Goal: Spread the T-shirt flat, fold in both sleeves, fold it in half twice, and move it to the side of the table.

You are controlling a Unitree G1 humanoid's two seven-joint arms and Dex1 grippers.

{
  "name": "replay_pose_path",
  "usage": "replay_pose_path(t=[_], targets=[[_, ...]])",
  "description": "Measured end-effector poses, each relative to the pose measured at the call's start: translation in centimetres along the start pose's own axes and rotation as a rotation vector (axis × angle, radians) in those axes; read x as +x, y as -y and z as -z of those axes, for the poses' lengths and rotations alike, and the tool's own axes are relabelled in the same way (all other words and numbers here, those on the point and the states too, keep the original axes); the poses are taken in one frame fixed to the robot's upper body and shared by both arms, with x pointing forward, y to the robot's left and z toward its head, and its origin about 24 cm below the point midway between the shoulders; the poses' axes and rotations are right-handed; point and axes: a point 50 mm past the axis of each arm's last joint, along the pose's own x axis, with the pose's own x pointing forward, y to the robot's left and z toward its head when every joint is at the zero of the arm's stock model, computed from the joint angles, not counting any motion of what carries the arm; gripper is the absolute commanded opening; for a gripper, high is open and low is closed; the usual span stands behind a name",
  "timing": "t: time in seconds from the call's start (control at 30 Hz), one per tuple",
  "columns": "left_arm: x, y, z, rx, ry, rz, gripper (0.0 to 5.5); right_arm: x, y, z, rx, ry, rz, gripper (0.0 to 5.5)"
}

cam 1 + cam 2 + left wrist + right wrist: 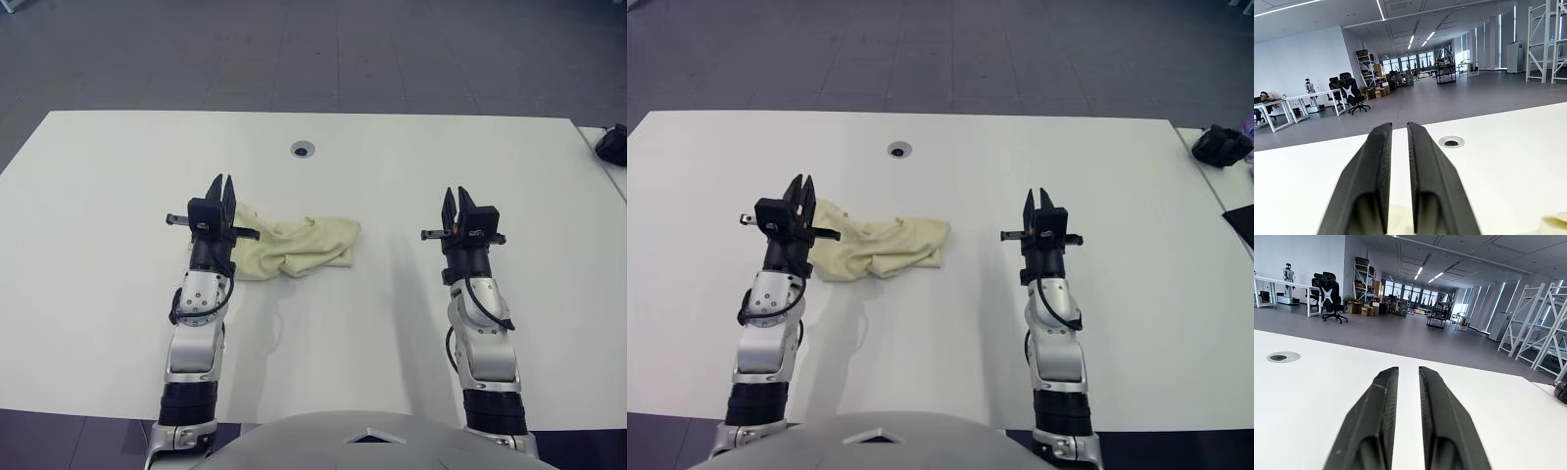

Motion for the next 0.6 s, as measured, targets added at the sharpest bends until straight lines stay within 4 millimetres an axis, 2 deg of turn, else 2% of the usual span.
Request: replay_pose_path(t=[0.03, 0.1, 0.13, 0.17, 0.2, 0.27, 0.33, 0.4, 0.43, 0.47, 0.53, 0.6], targets=[[0.00, -0.01, 0.00, 0.000, 0.000, -0.002, 0.31, -0.01, -0.01, 0.00, 0.002, 0.000, 0.003, 0.97], [0.00, -0.03, 0.00, 0.000, 0.000, -0.004, 0.08, -0.01, -0.12, 0.01, 0.009, -0.002, 0.004, 0.71], [0.01, -0.03, 0.00, 0.000, 0.000, -0.003, 0.32, -0.01, -0.16, 0.00, 0.010, -0.001, 0.001, 0.95], [0.03, -0.03, -0.01, -0.001, 0.001, -0.003, 0.29, -0.01, -0.16, 0.00, 0.009, -0.001, 0.002, 0.93], [0.04, -0.04, -0.01, 0.000, 0.000, -0.005, 0.11, -0.01, -0.14, 0.00, 0.008, -0.001, 0.004, 0.75], [0.07, -0.06, 0.07, -0.001, -0.003, -0.005, 0.00, -0.01, -0.15, 0.00, 0.009, -0.001, 0.003, 0.94], [0.10, -0.08, 0.11, -0.002, -0.004, -0.006, 0.30, 0.02, -0.17, -0.03, 0.008, 0.000, 0.003, 1.18], [0.18, -0.28, 0.19, 0.001, -0.008, -0.016, 0.04, 0.03, -0.15, -0.03, 0.009, 0.000, 0.006, 0.91], [0.22, -0.38, 0.24, 0.002, -0.010, -0.018, 0.25, 0.07, -0.17, -0.05, 0.010, 0.001, 0.004, 1.13], [0.27, -0.44, 0.29, 0.003, -0.012, -0.020, 0.28, 0.15, -0.20, -0.12, 0.010, 0.005, 0.002, 1.16], [0.39, -0.50, 0.23, 0.004, -0.008, -0.022, 0.67, 0.34, -0.25, -0.23, 0.013, 0.010, -0.001, 0.93], [0.45, -0.50, 0.22, 0.004, -0.007, -0.022, 0.95, 0.38, -0.29, -0.23, 0.016, 0.010, -0.006, 1.15]])
